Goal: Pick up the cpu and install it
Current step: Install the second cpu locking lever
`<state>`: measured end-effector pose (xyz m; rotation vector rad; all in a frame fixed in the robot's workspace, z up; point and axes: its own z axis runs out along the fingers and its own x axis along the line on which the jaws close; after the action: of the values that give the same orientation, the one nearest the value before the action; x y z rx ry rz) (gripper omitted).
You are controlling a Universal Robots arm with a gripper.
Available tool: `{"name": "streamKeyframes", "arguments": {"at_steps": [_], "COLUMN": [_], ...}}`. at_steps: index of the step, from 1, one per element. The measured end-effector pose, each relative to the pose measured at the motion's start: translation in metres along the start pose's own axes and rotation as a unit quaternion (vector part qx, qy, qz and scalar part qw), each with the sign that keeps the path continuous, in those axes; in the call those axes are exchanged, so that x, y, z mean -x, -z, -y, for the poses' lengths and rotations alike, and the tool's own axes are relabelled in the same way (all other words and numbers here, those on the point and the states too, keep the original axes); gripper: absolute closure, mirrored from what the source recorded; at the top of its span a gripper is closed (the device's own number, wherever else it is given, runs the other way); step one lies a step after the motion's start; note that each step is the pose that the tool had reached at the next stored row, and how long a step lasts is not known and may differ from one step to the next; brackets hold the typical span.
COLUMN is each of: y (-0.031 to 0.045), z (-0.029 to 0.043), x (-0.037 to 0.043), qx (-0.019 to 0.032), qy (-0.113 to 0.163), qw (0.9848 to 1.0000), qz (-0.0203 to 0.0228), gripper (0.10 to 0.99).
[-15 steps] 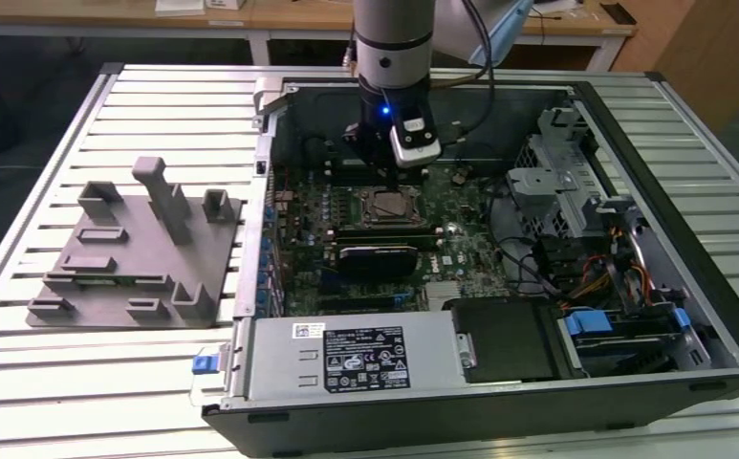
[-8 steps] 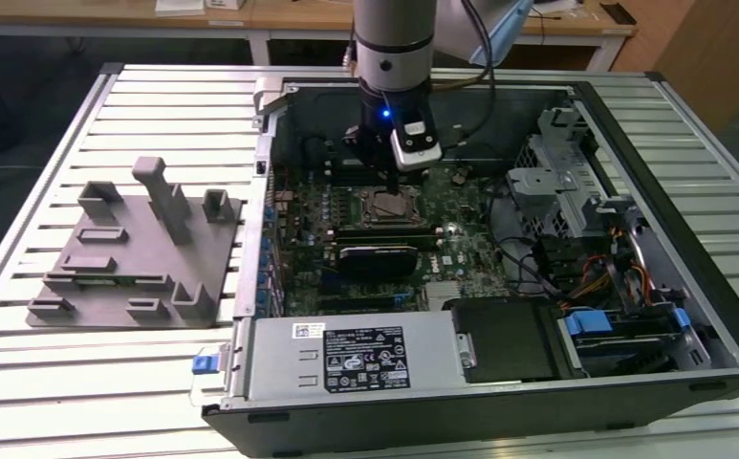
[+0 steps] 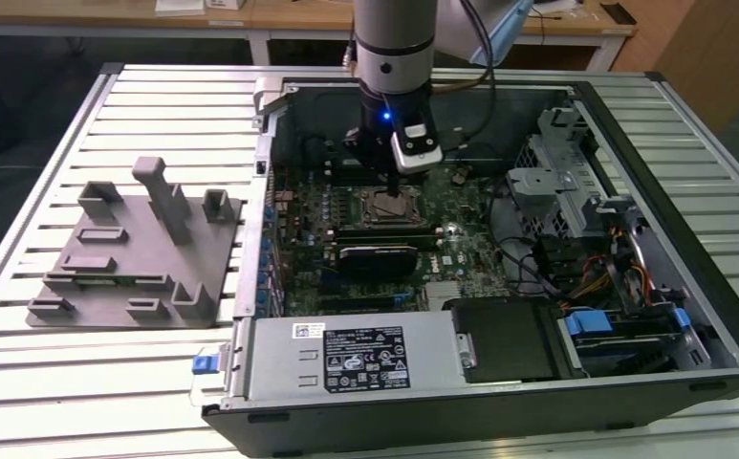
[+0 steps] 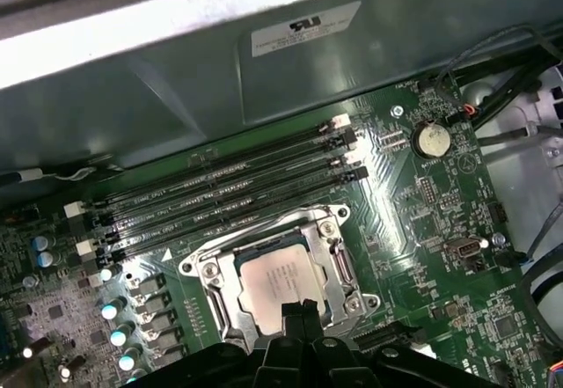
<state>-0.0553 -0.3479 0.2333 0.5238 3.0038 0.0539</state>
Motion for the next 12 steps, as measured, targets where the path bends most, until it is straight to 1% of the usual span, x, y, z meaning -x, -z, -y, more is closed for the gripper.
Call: {"name": "streamKeyframes", "arguments": {"at_steps": [12], "y": [0.0002], "z": [0.0082], "x": [0.0030], "qx": [0.0000], "qy": [0.000], "qw": [1.0000], "qz": [0.0000], "gripper": [0.980]}}
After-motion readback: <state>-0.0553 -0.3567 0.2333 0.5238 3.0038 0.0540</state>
